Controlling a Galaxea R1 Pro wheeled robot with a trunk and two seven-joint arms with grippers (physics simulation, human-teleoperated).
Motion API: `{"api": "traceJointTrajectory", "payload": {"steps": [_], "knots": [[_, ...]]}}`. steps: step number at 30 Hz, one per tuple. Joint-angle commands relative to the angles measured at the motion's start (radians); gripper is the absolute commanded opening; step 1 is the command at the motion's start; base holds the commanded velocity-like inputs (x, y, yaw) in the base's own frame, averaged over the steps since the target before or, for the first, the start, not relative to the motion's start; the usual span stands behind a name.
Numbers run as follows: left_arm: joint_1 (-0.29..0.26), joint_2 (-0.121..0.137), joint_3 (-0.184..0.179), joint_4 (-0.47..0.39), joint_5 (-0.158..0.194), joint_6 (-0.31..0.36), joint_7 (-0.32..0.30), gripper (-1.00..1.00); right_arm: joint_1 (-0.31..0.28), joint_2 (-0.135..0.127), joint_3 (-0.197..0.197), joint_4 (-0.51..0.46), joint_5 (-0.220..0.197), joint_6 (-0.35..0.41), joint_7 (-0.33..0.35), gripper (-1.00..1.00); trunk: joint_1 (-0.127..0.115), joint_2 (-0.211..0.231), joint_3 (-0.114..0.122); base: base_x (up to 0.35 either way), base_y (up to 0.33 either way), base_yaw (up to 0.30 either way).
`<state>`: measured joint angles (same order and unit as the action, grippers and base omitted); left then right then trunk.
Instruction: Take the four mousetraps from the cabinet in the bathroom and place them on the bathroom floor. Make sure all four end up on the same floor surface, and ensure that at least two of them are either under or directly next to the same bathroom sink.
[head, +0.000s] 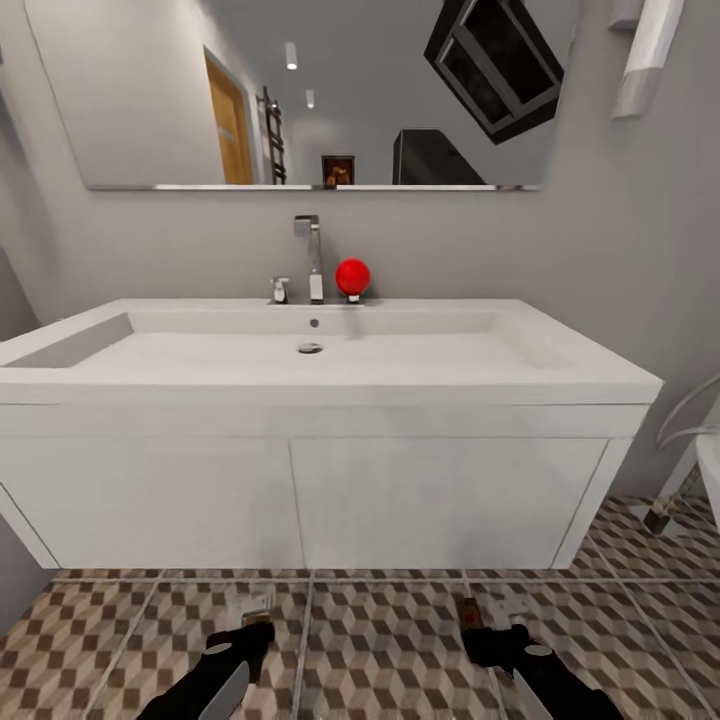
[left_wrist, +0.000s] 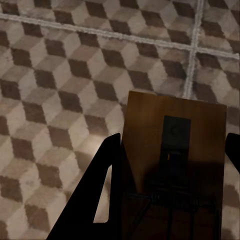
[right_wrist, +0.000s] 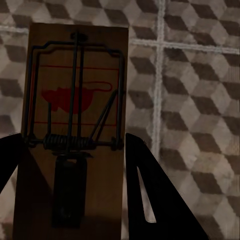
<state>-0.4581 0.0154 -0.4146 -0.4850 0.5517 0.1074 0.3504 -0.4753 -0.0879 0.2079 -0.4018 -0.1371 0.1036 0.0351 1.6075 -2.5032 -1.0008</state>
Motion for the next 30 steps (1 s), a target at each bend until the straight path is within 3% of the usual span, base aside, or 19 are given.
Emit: {"api": "traceJointTrajectory", "payload": {"steps": [1,13,30], "knots": [[-0.001,0.001,-0.009,-0.003,0.004,0.005,0.012,-1.00,0.000,-0.001,0.005,-0.003,-0.014,0.005,0.002,-1.00,0.000,-0.001,-0.005,0.000,0.000,0.000],[-0.001,0.001,-0.009,-0.003,0.004,0.005,0.012,-1.00,0.000,-0.001,0.004,-0.002,-0.015,0.005,0.000,-1.00,0.006,-0.004,-0.051,0.000,0.000,0.000],[0.000,-0.002,-0.005,-0.002,0.006,0.004,0.001,-1.00,0.000,-0.001,0.002,-0.002,-0.015,0.005,-0.001,-1.00,0.006,-0.004,-0.051,0.000,0.000,0.000]]}}
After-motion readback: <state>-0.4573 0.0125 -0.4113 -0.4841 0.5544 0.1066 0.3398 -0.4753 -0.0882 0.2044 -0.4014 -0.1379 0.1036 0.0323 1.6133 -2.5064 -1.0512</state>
